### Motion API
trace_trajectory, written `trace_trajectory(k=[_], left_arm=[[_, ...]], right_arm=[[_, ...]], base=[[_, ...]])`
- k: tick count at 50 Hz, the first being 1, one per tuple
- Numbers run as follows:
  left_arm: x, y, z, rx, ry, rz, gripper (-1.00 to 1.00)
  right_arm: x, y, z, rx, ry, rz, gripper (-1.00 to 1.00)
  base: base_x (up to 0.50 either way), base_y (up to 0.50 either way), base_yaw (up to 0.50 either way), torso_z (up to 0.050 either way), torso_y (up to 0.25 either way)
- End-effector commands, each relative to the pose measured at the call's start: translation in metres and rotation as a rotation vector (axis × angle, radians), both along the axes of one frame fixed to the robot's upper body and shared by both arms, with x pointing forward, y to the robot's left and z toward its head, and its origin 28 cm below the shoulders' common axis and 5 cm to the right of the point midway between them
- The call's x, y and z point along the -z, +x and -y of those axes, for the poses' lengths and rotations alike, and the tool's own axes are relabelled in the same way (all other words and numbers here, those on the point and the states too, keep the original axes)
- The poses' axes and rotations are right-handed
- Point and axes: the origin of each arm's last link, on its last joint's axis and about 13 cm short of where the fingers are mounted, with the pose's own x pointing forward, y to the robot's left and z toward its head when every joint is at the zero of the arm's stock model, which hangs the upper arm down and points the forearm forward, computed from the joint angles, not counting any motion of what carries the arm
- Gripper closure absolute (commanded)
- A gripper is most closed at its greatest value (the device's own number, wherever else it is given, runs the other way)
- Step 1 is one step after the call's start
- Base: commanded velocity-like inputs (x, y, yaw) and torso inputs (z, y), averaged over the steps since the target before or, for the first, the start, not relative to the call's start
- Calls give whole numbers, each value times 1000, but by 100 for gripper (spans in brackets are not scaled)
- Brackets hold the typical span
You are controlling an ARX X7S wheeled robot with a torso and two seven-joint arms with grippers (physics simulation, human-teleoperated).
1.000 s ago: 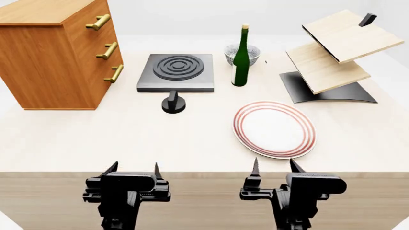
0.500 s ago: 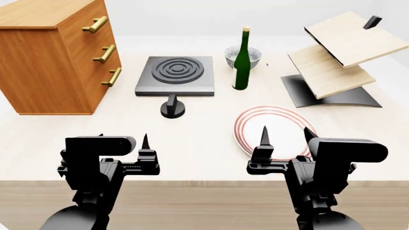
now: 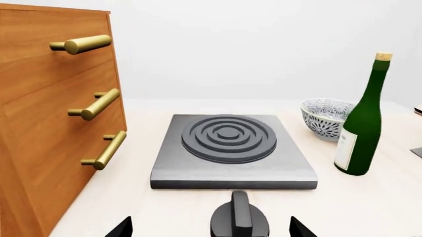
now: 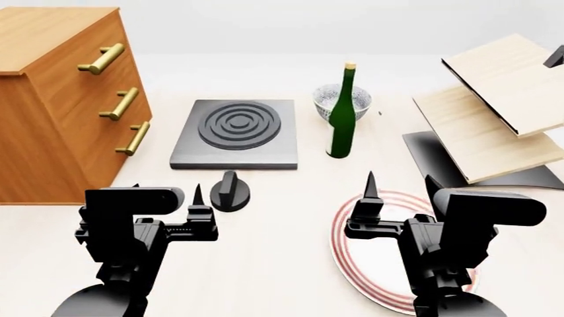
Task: Turn on the stove.
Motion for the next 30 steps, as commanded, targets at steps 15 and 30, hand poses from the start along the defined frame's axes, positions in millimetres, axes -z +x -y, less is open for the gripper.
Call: trace_trajectory(k=[15, 30], left_arm=[[5, 4, -2, -13, 10, 9, -100], [23, 23, -11, -39, 59, 2, -100]], right_arm=[[4, 1, -1, 16, -38, -31, -100], [2, -1, -1, 2, -46, -18, -100]], base=[[145, 0, 0, 0, 1], [0, 0, 0, 0, 0]])
